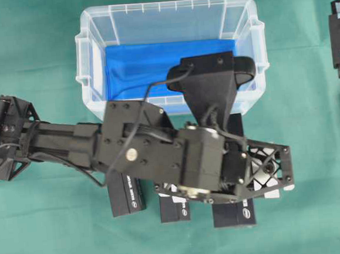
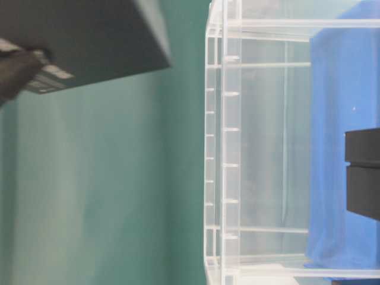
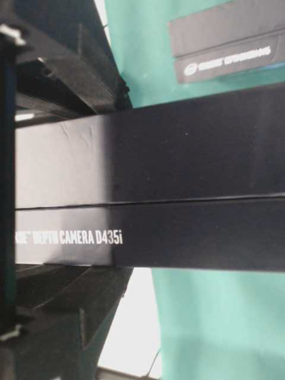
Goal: Take the box out of the case with the left arm.
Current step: 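Carry the box forward onto the table right of the middle box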
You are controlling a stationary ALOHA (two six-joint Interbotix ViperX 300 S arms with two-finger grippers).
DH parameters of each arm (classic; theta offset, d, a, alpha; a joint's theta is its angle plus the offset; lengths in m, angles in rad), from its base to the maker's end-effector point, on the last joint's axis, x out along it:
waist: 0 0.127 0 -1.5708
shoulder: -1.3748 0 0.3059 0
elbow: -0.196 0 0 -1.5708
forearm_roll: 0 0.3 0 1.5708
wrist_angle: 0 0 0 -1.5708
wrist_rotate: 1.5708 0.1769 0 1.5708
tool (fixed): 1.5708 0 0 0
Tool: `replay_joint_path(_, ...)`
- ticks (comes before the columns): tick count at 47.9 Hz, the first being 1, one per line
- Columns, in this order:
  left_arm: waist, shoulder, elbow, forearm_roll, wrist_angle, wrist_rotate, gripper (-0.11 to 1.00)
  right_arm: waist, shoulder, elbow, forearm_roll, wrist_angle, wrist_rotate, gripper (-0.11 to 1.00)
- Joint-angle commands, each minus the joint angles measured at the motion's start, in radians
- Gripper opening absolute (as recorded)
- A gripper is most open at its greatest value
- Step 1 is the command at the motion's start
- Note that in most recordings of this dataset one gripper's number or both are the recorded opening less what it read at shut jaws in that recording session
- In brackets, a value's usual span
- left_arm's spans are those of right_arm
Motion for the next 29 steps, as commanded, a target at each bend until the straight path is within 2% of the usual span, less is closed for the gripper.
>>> replay_joint_path(1,-0.003,-0.04,0.038,0.017,-0.026,0.0,0.62,-0.002,0.002,-0.006,-0.002,-0.005,0.002,0.0)
replay_joint_path(13,0.005,-0.074,0.244,0.021,-0.235,-0.003,0.62,0.0,0.003,-0.002,-0.002,-0.005,0.0,0.0)
replay_joint_path(29,0.012,-0.179,0.577,0.023,-0.394,-0.028,0.62,-0.002,0.003,0.003,-0.002,-0.005,0.0,0.0)
